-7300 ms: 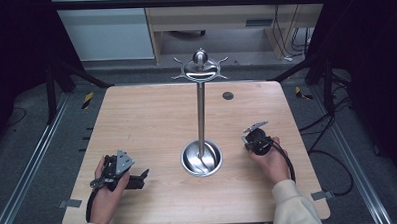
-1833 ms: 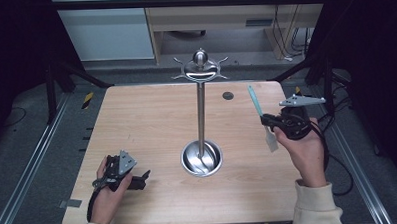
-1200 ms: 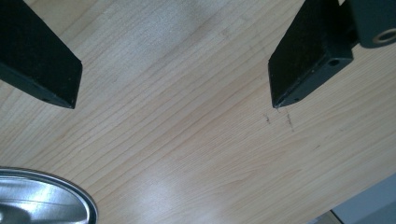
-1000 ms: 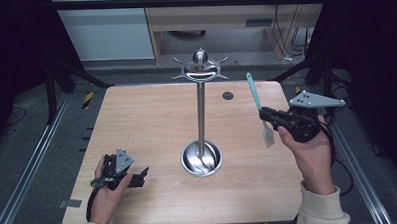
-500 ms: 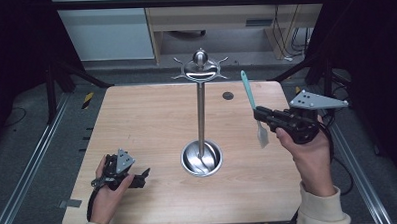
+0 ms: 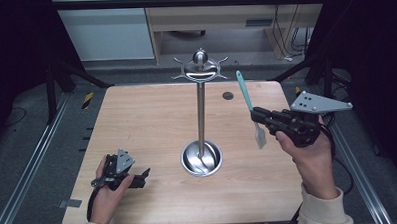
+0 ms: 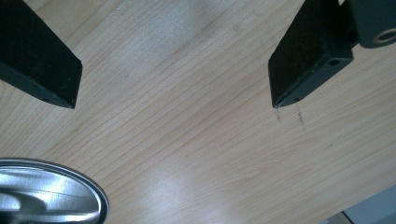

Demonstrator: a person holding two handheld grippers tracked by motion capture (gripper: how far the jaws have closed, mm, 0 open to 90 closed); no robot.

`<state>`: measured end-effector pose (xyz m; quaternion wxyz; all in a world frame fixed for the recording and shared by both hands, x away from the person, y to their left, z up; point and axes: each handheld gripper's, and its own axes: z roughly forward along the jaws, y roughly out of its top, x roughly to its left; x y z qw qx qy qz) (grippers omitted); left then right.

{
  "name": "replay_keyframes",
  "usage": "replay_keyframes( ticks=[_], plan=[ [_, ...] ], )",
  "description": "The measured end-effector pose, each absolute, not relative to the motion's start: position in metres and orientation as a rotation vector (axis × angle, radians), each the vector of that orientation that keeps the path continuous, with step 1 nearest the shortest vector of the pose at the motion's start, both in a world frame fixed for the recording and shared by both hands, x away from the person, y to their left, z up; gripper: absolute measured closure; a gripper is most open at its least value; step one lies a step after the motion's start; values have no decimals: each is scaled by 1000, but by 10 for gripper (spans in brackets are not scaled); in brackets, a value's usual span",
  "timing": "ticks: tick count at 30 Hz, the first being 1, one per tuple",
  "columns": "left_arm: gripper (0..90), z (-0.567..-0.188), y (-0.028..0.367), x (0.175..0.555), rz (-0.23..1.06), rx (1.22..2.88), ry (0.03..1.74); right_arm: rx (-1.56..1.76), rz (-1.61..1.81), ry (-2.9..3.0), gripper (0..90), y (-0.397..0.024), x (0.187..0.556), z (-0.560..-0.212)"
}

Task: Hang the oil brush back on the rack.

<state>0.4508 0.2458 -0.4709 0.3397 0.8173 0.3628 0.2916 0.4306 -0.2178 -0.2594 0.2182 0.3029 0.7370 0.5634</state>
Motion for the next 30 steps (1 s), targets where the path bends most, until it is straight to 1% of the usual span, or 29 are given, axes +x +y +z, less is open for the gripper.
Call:
replay_keyframes(
  ticks=[30],
  plan=[
    [26,-472,244,451,753,2139,938,758,1589,2054,823,-215,422,-253]
  ],
)
